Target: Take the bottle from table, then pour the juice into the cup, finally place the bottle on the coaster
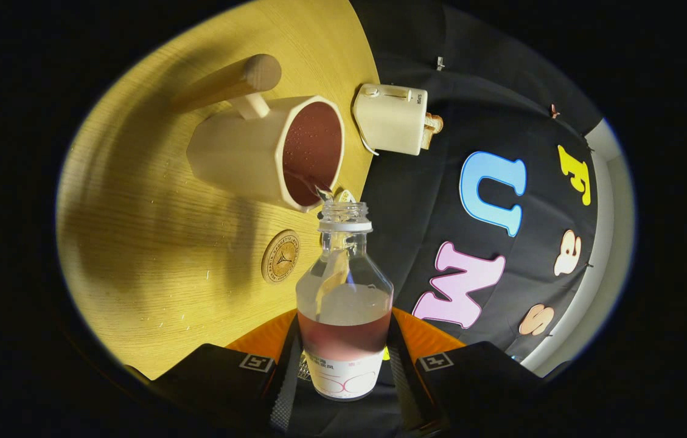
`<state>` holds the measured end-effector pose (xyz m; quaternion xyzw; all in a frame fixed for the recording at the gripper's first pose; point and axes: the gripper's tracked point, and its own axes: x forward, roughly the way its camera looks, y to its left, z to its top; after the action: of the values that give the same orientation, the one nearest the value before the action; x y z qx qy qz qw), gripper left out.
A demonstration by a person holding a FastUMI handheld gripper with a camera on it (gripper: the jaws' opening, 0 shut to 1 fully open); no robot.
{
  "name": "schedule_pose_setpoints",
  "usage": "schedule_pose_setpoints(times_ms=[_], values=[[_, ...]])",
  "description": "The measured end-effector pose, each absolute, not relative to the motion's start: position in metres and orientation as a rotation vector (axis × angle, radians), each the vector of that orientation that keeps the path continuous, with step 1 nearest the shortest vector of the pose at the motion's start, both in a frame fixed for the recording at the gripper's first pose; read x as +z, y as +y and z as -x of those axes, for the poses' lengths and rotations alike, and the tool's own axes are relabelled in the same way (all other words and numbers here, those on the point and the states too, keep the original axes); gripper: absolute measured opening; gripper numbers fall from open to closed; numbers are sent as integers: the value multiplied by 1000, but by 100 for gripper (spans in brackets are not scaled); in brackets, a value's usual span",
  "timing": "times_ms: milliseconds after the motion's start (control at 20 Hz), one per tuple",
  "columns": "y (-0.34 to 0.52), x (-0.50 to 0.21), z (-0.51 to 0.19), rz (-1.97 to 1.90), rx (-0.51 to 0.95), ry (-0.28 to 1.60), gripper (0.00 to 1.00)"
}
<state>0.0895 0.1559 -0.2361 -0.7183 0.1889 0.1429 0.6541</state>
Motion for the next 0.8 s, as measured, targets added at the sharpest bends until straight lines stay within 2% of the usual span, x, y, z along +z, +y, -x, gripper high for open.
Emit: schedule_pose_setpoints(times_ms=[800], values=[[160,-233,-100,1693,341,386,71]])
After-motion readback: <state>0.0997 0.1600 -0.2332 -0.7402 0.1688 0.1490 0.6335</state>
